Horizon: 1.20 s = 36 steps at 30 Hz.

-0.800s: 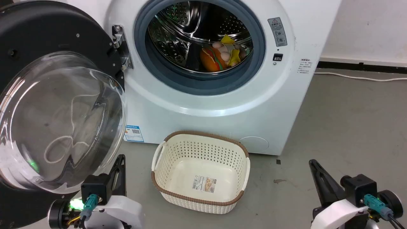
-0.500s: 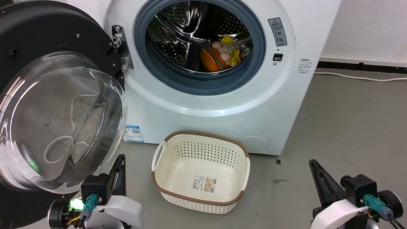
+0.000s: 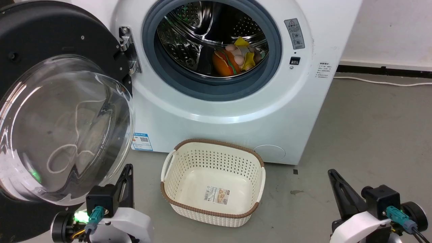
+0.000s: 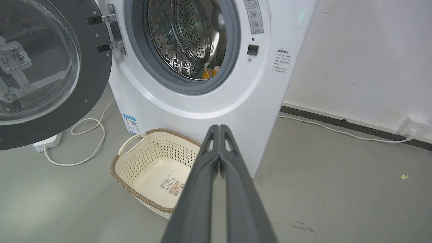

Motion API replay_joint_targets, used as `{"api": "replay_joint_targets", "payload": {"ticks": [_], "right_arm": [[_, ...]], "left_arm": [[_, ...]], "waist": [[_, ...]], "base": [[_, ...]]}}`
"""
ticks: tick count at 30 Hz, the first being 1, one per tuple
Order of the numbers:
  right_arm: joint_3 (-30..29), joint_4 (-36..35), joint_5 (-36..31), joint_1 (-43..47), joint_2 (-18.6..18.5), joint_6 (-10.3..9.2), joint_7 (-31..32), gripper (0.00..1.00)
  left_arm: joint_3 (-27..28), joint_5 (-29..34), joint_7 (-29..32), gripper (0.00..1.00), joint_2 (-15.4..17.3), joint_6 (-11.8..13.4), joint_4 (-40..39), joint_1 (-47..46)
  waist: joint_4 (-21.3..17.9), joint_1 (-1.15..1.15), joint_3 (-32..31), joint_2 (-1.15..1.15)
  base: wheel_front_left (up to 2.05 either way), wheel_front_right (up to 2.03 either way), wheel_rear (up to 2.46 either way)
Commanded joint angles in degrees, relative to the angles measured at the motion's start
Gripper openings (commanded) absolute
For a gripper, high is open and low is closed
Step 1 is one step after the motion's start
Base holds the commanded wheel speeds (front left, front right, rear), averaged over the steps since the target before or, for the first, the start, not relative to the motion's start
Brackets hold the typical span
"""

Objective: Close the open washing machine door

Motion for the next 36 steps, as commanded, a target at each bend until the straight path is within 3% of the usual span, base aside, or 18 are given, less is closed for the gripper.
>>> {"api": "replay_joint_targets", "payload": {"ticks": [1,16,17,36], "right_arm": [[0.0,-0.3,-0.4,-0.7,0.3,0.05,0.0,0.00],[0.0,-0.3,-0.4,-0.7,0.3,0.05,0.0,0.00],[0.0,0.0,0.0,0.0,0.0,0.00,0.0,1.00],[-1.0,-0.1,2.1,0.9,0.0,0.01,-1.9,1.00]], "left_arm": [[0.1,0.2,0.0,0.00,0.0,-0.3,-0.2,0.7],[0.1,0.2,0.0,0.00,0.0,-0.3,-0.2,0.7],[0.0,0.0,0.0,1.00,0.0,0.0,0.0,0.0],[-2.0,-0.2,-1.9,1.00,0.0,0.8,-0.5,0.1]], "waist": [[0.0,0.00,0.0,0.00],[0.0,0.00,0.0,0.00],[0.0,0.00,0.0,0.00],[1.1,0.00,-0.1,0.00]], "base": [[0.00,0.00,0.00],[0.00,0.00,0.00],[0.00,0.00,0.00],[0.00,0.00,0.00]]}}
